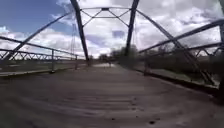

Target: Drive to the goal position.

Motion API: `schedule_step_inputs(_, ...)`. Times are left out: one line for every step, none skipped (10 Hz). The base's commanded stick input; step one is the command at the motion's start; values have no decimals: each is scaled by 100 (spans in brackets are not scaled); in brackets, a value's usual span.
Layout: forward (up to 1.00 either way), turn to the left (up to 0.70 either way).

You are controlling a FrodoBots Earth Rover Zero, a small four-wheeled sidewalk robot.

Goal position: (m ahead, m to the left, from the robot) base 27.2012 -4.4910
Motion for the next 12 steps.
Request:
schedule_step_inputs(100,0)
schedule_step_inputs(100,0)
schedule_step_inputs(100,0)
schedule_step_inputs(100,0)
schedule_step_inputs(100,0)
schedule_step_inputs(100,0)
schedule_step_inputs(100,0)
schedule_step_inputs(100,0)
schedule_step_inputs(100,0)
schedule_step_inputs(100,0)
schedule_step_inputs(100,0)
schedule_step_inputs(100,0)
